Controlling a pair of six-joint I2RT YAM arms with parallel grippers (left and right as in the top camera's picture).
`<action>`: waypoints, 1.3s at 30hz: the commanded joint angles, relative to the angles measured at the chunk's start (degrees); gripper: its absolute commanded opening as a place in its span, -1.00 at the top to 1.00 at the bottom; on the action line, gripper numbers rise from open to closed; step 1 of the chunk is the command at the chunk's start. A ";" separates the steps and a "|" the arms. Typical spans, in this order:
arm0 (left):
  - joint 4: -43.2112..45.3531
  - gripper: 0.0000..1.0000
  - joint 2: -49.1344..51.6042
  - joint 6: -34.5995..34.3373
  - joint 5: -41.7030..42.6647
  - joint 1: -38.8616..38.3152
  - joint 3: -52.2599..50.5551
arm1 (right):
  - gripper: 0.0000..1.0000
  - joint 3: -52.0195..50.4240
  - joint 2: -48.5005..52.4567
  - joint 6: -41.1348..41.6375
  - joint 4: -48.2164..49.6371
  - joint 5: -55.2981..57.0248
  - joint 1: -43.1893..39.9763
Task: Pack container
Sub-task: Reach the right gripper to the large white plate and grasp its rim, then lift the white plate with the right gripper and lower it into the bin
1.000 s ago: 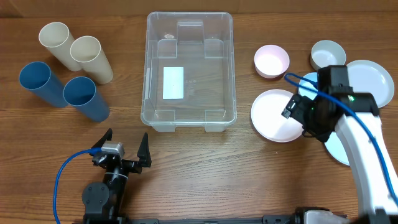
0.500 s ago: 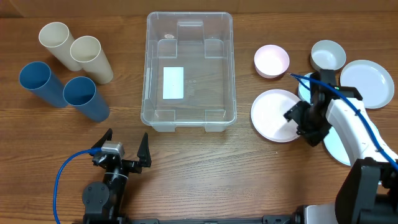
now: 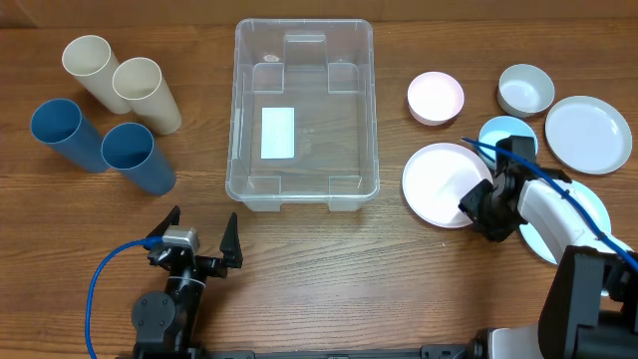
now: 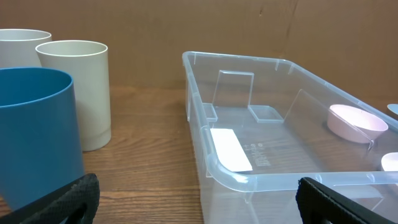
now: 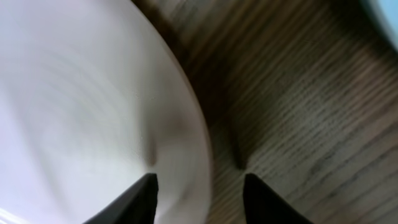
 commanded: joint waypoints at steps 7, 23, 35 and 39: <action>-0.09 -1.00 -0.48 0.48 0.61 0.59 -0.17 | 0.77 -3.39 0.39 -0.24 3.43 -0.61 -0.17; -0.09 -1.00 -0.48 0.48 0.61 0.59 -0.17 | 0.92 11.87 -5.73 -4.66 -13.22 -0.63 -0.13; -0.09 -1.00 -0.48 0.48 0.61 0.59 -0.17 | 0.93 27.50 -12.46 -13.51 -22.86 -2.89 1.03; -0.09 -1.00 -0.48 0.48 0.61 0.59 -0.17 | 0.93 30.49 -12.72 -15.34 -20.04 -3.63 6.19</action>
